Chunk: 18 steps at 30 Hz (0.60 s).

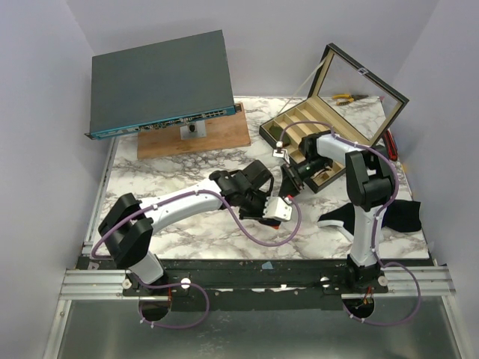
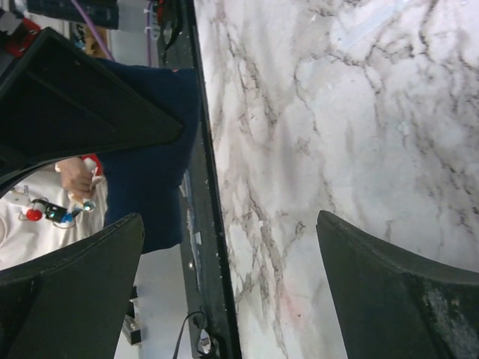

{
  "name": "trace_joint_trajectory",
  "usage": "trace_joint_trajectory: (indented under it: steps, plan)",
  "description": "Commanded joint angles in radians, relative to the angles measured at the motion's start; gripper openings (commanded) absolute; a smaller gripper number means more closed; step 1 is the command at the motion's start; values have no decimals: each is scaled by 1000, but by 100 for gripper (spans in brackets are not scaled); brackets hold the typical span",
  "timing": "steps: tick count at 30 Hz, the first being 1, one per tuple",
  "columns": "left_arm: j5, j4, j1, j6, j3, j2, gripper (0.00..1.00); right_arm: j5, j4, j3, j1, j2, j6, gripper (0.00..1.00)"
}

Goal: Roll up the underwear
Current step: Roll the underwear to the center of the board.

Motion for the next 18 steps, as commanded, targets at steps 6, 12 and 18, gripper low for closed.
trace_joint_trajectory:
  steps: [6,12,18]
  plan:
    - [-23,-9,7,41,1,25,0,-86,-127,14,7,3,-115,100]
    - [-92,63,7,30,-9,31,0,-85,-126,-3,41,10,-114,100]
    - [-119,75,7,32,13,44,0,-70,-89,-16,80,5,-77,100]
